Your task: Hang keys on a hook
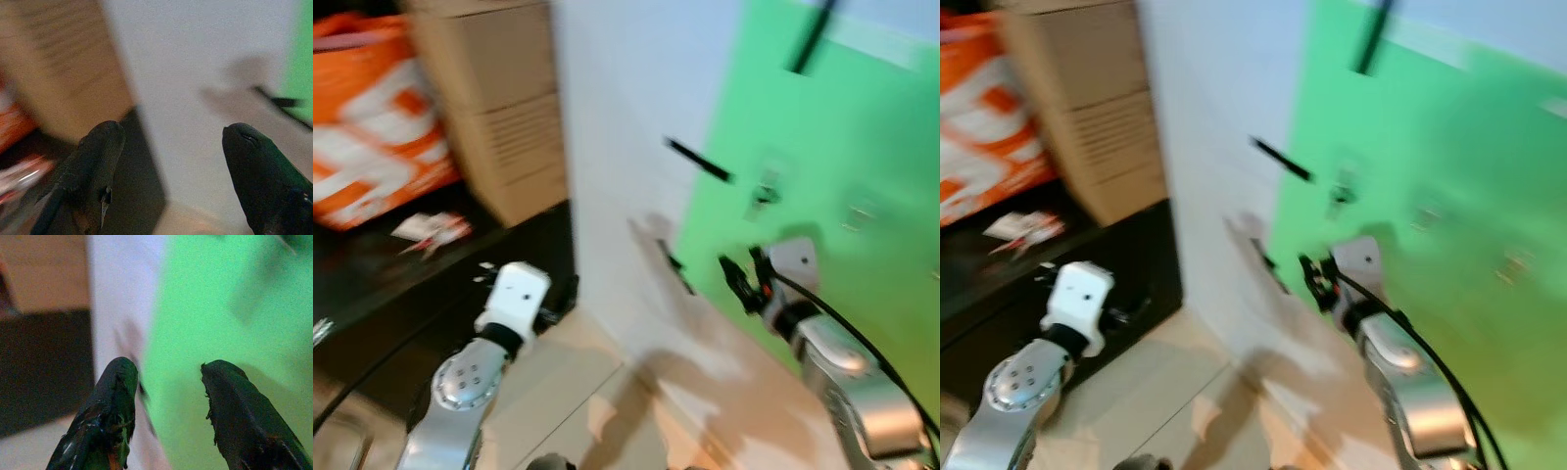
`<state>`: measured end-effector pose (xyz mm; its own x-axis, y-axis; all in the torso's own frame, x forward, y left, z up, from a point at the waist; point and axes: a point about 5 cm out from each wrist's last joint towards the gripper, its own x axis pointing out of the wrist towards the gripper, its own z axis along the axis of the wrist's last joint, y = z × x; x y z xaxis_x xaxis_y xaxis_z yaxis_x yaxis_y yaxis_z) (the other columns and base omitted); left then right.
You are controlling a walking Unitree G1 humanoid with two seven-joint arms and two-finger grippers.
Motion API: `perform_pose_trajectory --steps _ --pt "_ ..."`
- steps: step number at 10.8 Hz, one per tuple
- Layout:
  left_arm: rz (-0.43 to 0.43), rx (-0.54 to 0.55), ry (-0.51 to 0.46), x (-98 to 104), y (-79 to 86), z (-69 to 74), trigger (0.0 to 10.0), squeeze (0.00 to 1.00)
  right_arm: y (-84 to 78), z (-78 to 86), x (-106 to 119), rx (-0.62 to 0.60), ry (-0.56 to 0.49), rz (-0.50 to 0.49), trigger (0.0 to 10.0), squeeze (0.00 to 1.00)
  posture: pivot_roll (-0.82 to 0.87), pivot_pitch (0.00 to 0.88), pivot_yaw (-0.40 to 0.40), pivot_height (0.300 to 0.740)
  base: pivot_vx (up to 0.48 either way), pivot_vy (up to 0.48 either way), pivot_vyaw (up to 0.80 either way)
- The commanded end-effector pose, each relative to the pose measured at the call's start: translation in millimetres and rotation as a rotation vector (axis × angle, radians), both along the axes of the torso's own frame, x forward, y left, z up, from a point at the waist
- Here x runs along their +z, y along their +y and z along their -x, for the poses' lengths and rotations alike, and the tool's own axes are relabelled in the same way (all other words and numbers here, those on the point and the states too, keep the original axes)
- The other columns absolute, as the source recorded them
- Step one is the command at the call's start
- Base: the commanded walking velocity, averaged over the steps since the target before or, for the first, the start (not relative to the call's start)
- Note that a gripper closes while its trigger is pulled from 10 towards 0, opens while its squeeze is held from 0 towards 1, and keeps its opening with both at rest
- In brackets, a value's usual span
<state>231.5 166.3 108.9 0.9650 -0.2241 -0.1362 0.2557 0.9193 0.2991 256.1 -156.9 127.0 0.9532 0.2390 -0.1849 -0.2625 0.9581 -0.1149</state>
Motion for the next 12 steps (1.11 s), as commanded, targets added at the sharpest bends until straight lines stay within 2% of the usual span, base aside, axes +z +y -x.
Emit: perform_pose_trajectory --steps 1,2,4,6,9,10,12 --pt "-0.015 0.042 -0.022 -1.4 3.4 1.7 10.0 0.00 -1.9 -2.7 1.3 -0.028 -0.077 0.089 10.0 0.00 0.02 0.000 -0.087 0.740 0.000 0.000 0.80" --pt "-0.015 0.056 -0.030 -1.1 4.1 3.5 10.0 0.00 -1.2 -2.9 -1.8 -0.029 -0.092 0.101 10.0 0.00 0.03 0.000 -0.098 0.740 0.000 0.000 0.80" --pt "-0.015 0.076 -0.046 1.2 4.5 5.9 10.0 0.00 3.3 -4.0 -6.3 -0.026 -0.099 0.063 10.0 0.00 0.03 0.000 -0.112 0.740 0.000 0.000 0.80" --pt "-0.016 0.089 -0.058 3.0 5.1 6.1 10.0 0.00 8.4 -3.2 -9.9 0.001 -0.063 0.017 10.0 0.00 0.03 0.000 -0.116 0.740 0.000 0.000 0.80" --pt "-0.019 0.098 -0.089 7.9 6.6 5.0 10.0 0.00 7.5 -4.0 -17.7 -0.002 -0.023 -0.008 10.0 0.00 0.05 0.000 -0.120 0.740 0.000 0.000 0.80" --pt "-0.015 0.103 -0.094 8.6 6.3 3.7 10.0 0.00 8.2 -4.7 -24.7 0.001 0.049 -0.018 10.0 0.00 0.05 0.000 -0.119 0.740 0.000 0.000 0.00" --pt "-0.008 0.100 -0.094 7.8 4.3 3.2 10.0 0.00 5.3 -6.3 -30.0 -0.060 0.111 -0.040 10.0 0.00 0.04 0.000 -0.109 0.740 0.000 0.000 0.00"
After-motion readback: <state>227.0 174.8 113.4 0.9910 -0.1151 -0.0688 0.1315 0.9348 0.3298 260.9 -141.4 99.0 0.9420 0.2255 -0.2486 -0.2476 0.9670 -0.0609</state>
